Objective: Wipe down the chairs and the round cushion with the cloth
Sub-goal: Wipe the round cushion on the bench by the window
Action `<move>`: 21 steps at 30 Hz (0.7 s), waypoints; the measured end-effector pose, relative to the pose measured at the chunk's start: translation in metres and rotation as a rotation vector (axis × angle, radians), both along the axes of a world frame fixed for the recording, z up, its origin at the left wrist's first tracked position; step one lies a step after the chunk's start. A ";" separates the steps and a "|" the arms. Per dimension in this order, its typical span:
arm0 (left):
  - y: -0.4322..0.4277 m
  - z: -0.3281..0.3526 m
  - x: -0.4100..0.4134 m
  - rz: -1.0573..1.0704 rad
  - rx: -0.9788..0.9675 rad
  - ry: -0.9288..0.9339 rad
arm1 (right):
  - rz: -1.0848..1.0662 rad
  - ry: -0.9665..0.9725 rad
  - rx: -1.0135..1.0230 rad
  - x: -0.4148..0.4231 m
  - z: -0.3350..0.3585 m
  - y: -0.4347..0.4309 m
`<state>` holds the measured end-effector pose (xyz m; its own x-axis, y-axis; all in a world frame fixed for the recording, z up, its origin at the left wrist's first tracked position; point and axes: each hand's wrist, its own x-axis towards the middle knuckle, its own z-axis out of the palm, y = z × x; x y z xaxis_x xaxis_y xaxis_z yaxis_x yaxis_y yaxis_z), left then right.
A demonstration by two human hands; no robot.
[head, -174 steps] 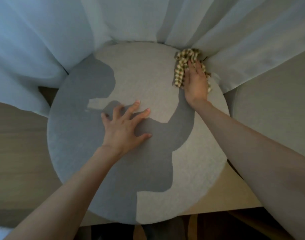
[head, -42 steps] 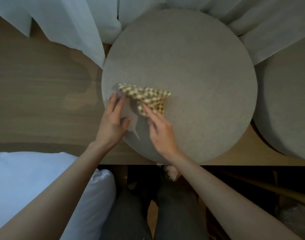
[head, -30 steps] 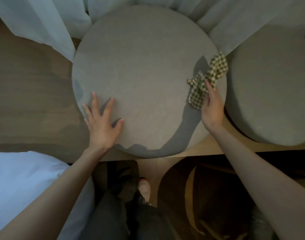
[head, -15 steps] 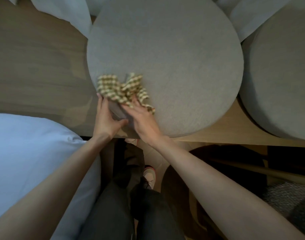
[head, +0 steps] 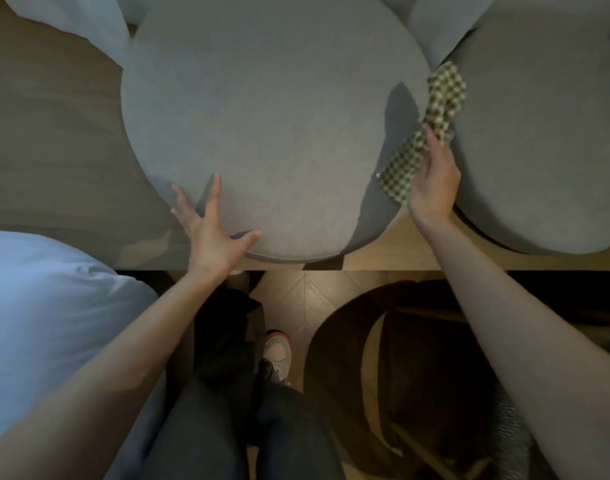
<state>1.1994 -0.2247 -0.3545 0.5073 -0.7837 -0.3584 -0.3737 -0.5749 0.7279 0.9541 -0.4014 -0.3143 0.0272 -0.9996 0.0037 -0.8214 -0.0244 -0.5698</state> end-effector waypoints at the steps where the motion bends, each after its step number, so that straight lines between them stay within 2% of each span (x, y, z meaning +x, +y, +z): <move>1: 0.000 -0.001 -0.002 -0.015 0.005 -0.010 | 0.067 0.079 0.083 -0.004 -0.010 0.000; 3: 0.005 -0.004 -0.002 -0.047 0.022 -0.021 | 0.215 0.181 0.206 -0.002 -0.028 0.014; 4: 0.008 -0.005 0.000 -0.066 0.029 -0.024 | 0.241 0.175 0.201 0.002 -0.034 0.026; 8: 0.017 -0.007 0.010 -0.142 0.038 -0.031 | 0.288 0.091 0.107 0.040 -0.045 0.085; 15: 0.028 -0.010 0.025 -0.249 0.049 -0.038 | 0.722 -0.105 0.304 0.134 -0.045 0.153; 18: 0.032 -0.008 0.028 -0.259 0.036 -0.031 | 0.676 -0.234 0.307 0.135 -0.030 0.144; 21: 0.031 -0.004 0.023 -0.244 0.060 -0.050 | 0.422 -0.256 0.124 0.096 -0.009 0.112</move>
